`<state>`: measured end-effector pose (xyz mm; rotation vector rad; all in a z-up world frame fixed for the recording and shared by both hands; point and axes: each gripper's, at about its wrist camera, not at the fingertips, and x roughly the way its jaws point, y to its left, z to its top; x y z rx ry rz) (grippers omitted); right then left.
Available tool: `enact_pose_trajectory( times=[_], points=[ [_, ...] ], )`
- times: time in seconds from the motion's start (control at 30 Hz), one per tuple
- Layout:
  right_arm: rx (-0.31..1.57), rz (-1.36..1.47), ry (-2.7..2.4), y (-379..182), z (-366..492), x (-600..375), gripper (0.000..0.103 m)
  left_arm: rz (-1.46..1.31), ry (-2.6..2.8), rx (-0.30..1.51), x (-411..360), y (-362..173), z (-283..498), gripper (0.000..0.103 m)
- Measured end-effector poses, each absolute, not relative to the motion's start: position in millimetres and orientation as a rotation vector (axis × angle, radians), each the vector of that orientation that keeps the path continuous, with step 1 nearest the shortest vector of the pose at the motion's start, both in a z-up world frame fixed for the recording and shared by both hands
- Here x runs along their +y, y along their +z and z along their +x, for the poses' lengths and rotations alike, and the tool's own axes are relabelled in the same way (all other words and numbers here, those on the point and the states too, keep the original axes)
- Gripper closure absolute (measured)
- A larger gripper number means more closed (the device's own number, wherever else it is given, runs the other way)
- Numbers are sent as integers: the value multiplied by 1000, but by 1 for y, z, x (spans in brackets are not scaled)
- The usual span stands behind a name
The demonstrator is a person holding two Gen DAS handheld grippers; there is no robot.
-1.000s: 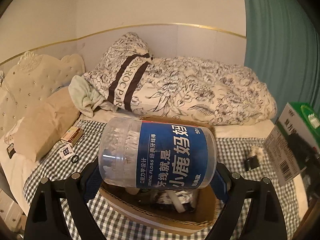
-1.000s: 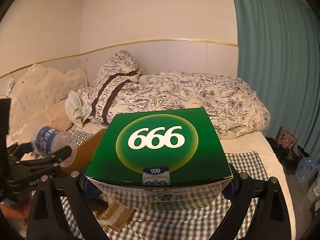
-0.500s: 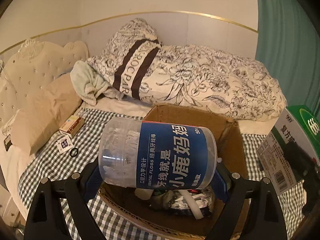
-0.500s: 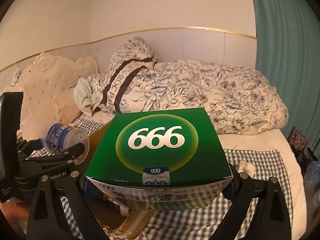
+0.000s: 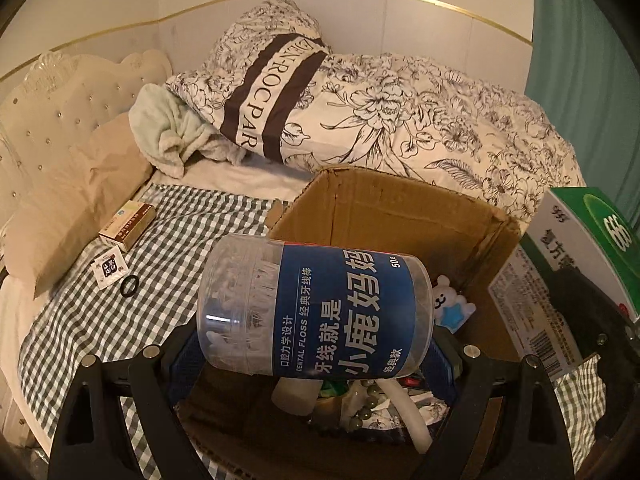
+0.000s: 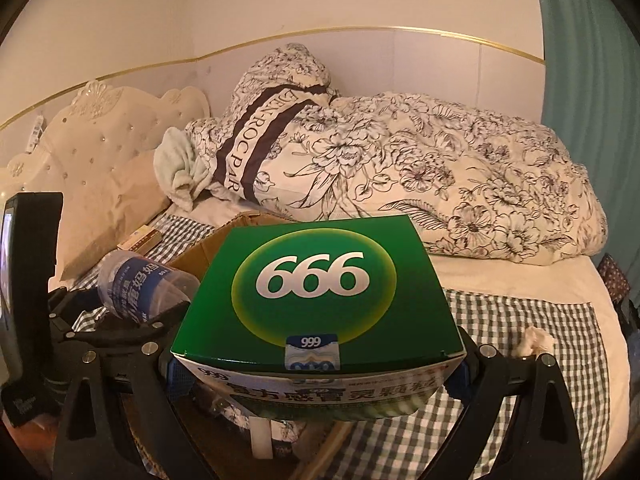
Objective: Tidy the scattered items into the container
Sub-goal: 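Open left tool to drop the bottle while right tool releases the green box into the box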
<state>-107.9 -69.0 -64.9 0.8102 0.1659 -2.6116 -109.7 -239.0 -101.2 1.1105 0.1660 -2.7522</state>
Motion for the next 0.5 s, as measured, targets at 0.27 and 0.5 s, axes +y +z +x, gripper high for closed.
enact_pose_trajectory(
  times=[0.27,0.5],
  points=[
    [176,855,-2588,-79,-123,-83,7,1122,-2715,135,-244,-109,-115,8],
    [167,857,-2580,-81,-128,-88,5,1110,-2698,146,-251,-109,-116,7]
  ],
)
